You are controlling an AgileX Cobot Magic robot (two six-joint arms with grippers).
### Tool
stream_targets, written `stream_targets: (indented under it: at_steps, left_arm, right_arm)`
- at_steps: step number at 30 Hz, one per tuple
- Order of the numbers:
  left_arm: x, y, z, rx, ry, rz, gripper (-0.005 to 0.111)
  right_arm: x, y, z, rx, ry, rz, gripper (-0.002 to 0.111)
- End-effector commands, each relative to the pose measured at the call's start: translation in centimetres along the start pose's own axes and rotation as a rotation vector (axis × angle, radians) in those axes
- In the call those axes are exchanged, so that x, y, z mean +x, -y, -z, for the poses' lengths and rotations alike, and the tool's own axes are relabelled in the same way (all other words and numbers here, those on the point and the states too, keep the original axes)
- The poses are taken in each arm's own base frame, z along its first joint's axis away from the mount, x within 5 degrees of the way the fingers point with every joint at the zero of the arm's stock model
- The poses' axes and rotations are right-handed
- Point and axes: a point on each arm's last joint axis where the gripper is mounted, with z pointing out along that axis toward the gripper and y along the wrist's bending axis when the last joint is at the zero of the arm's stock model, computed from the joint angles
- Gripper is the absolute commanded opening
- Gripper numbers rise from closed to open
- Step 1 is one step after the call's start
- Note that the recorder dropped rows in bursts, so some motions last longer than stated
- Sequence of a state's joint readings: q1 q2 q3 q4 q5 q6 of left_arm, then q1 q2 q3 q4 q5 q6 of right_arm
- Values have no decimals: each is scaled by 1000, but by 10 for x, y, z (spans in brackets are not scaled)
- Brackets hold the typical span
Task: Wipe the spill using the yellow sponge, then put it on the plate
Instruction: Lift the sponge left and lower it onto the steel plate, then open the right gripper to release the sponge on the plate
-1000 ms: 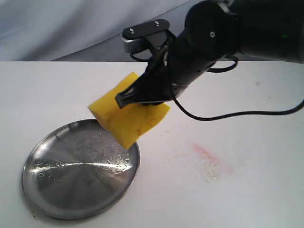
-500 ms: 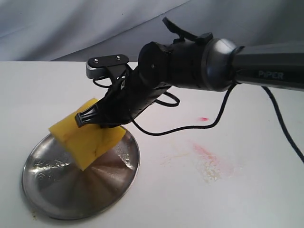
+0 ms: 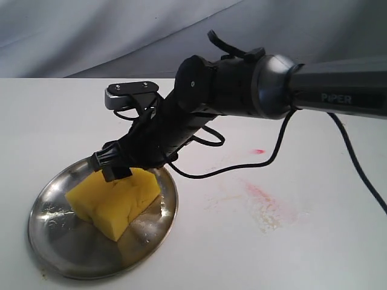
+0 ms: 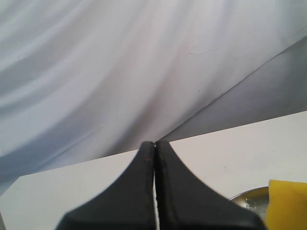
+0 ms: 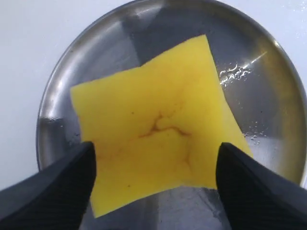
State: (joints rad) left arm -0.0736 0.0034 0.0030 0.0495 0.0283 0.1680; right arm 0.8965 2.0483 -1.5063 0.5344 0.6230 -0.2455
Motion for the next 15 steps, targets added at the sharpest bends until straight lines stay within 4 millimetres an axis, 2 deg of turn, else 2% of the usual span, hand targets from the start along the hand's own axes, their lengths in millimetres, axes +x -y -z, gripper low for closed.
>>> stream_targets:
  at_steps: [1, 5, 8, 15]
  left_arm:
    - [-2, -1, 0, -6, 10, 16, 0]
    - [-2, -1, 0, -6, 10, 16, 0]
    - [-2, -1, 0, -6, 10, 16, 0]
    - [-2, -1, 0, -6, 10, 16, 0]
  right_arm:
    - [-9, -10, 32, 14, 73, 25, 50]
    - [-4, -11, 61, 50, 248, -13, 17]
    - [12, -9, 80, 77, 323, -15, 0]
    - [63, -5, 117, 110, 391, -23, 0]
